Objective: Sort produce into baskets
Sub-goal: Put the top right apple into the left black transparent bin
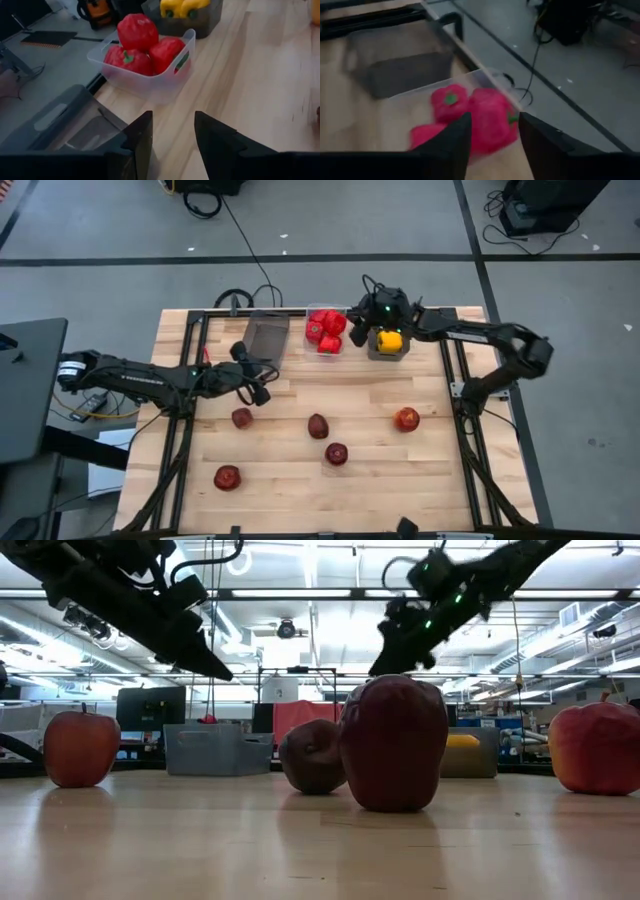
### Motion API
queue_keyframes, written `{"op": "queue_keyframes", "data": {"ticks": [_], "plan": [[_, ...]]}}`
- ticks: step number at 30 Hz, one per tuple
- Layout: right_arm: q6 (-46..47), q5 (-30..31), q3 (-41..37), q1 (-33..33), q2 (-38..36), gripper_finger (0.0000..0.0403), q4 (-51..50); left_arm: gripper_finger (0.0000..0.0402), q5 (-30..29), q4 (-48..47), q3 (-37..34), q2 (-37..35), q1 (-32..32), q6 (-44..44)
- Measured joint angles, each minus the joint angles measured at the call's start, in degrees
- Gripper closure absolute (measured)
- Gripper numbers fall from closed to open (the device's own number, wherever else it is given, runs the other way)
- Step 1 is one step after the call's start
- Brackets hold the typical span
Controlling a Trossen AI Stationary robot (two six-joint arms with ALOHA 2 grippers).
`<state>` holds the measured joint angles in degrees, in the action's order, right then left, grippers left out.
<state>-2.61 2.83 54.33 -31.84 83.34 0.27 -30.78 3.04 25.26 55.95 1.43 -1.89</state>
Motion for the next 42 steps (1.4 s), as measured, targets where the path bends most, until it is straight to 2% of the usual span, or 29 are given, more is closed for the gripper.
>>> {"op": "queue_keyframes", "data": {"ticks": [5, 11, 15, 22, 26, 29, 31, 37, 42], "plan": [[4.4, 0.0, 0.0, 4.4, -9.0, 0.0209, -18.1, 0.0249, 0.0, 3.0, 0.0, 1.6, 0.0, -0.2], [16.7, 3.4, 0.0, 14.8, -16.1, 0.0226, -38.9, 0.0249, 0.0, 5.4, 0.0, 3.3, 0.1, -4.3], [25.3, 7.9, 0.0, 23.6, -16.4, 0.0251, -43.6, 0.0249, 0.0, 6.4, 0.0, 5.0, 0.1, -6.4], [40.3, 7.4, 0.0, 36.4, -15.3, 0.0278, -50.0, 0.0249, 5.3, 5.9, 0.0, 7.5, 0.0, -9.1], [49.4, 7.9, 0.0, 41.5, -14.7, 0.0288, -56.7, 0.0249, 13.0, 8.4, 0.0, 7.5, 0.0, -9.0], [53.4, 5.9, 0.0, 44.0, -14.7, 0.029, -61.7, 0.0249, 21.8, 15.5, 0.0, 7.5, -0.2, -8.9], [55.5, 3.8, 0.0, 44.9, -14.7, 0.029, -63.3, 0.0249, 24.6, 19.9, 0.1, 8.8, -0.9, -8.3], [61.0, 0.5, 0.0, 48.7, -14.7, 0.0277, -63.2, 0.0249, 23.8, 24.3, 0.0, 12.0, -2.6, -7.1], [67.5, 0.9, 0.0, 52.4, -14.6, 0.0257, -65.5, 0.0249, 23.5, 25.7, 0.0, 15.3, -2.6, -7.4]]}}
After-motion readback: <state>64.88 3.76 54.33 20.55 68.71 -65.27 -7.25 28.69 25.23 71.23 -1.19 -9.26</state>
